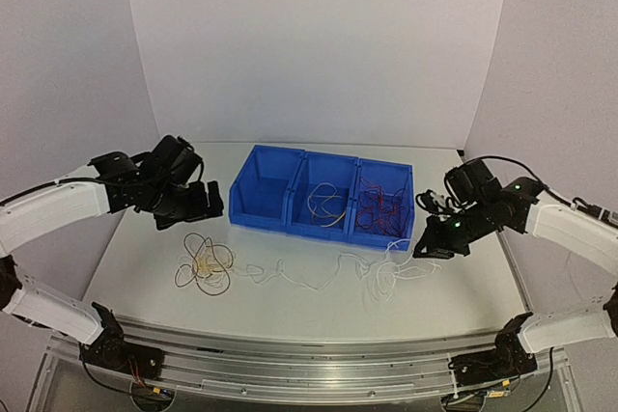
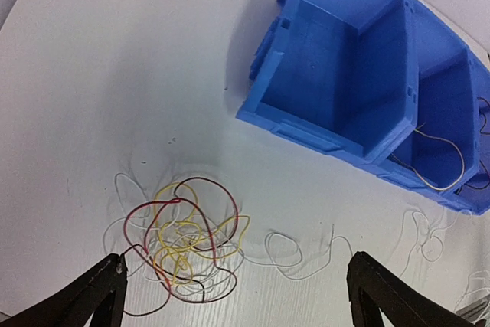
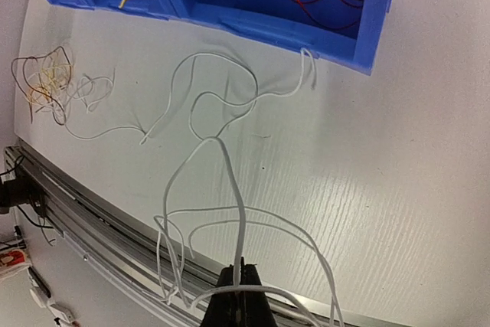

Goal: Untangle the cables

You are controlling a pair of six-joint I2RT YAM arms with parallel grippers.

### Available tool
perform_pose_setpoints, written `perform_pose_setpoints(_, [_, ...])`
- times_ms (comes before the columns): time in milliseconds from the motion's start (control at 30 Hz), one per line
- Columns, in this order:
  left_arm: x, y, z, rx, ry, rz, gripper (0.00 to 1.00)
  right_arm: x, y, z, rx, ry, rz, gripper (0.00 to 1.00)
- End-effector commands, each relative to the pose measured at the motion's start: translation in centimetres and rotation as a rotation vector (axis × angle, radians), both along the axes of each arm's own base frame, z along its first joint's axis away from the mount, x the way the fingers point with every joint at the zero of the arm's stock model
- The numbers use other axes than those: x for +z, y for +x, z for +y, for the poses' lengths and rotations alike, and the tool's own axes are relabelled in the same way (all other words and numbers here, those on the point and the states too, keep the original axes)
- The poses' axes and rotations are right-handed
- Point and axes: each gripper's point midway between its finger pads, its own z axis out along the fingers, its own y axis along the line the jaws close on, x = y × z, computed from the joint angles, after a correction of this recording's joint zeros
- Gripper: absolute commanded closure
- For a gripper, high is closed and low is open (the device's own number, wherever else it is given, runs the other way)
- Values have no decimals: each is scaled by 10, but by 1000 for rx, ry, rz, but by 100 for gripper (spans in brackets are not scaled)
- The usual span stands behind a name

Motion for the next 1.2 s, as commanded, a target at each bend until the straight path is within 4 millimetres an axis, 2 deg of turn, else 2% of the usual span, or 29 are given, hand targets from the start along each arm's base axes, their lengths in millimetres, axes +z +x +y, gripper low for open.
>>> perform_pose_setpoints(0, [-10, -6, -41, -231, 211, 9, 0, -16, 10, 15, 23, -48, -12, 100])
perform_pose_setpoints(67, [-21, -13, -81, -416, 199, 12, 0, -25, 12, 18, 28, -62, 5, 100])
perform_pose_setpoints(167, [-44, -28, -126, -626, 116, 69, 1, -34, 13, 22, 31, -68, 21, 99])
perform_pose_setpoints(233, [-53, -34, -147, -699, 48, 90, 1, -39, 12, 26, 41, -72, 28, 99])
perform_pose_setpoints(333, [-68, -46, -163, -768, -8, 121, 1, -49, 9, 28, 49, -88, 45, 99])
perform_pose_setpoints(433, [-89, -48, -163, -780, 14, 151, 1, -59, 8, 26, 37, -107, 66, 98])
perform_pose_setpoints(667, [-135, -51, -161, -822, 101, 247, 15, -68, 10, 24, 18, -129, 79, 98])
perform_pose_setpoints(767, [-153, -54, -153, -808, 141, 297, 16, -72, 10, 23, 13, -132, 86, 98])
perform_pose_setpoints(933, [-162, -57, -149, -781, 152, 330, 22, -78, 8, 23, 3, -129, 100, 98])
perform_pose_setpoints(1167, [-178, -55, -144, -699, 261, 351, 44, -85, 9, 29, 2, -115, 113, 97])
